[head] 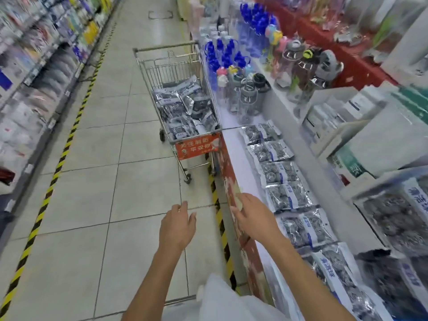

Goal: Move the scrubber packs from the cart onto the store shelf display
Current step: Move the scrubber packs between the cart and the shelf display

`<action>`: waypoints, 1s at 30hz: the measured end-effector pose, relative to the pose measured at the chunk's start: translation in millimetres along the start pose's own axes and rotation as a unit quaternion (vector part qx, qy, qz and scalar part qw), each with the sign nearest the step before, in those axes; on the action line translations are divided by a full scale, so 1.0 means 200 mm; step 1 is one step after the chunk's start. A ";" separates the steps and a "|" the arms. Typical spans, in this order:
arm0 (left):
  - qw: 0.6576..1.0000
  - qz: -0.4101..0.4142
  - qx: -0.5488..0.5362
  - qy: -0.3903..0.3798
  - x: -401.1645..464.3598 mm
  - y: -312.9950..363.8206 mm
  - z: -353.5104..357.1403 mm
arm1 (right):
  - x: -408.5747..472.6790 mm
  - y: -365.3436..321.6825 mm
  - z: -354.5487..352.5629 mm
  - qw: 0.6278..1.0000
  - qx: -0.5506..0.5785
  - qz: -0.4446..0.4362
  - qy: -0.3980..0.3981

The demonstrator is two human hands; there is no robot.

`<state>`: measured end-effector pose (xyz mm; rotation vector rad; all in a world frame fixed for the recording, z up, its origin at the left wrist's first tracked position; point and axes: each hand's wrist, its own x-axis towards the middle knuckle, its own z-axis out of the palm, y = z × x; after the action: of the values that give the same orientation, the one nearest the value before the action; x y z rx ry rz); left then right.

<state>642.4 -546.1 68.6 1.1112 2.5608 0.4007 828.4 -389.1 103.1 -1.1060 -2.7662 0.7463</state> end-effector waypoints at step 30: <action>0.976 -0.159 -0.134 -0.062 2.37 -0.18 -0.36 | 2.71 0.05 0.02 0.990 0.061 0.075 -0.102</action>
<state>283.6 -226.6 35.8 0.5997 2.4275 0.5551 433.4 -24.2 35.5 -1.2917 -2.7744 1.0895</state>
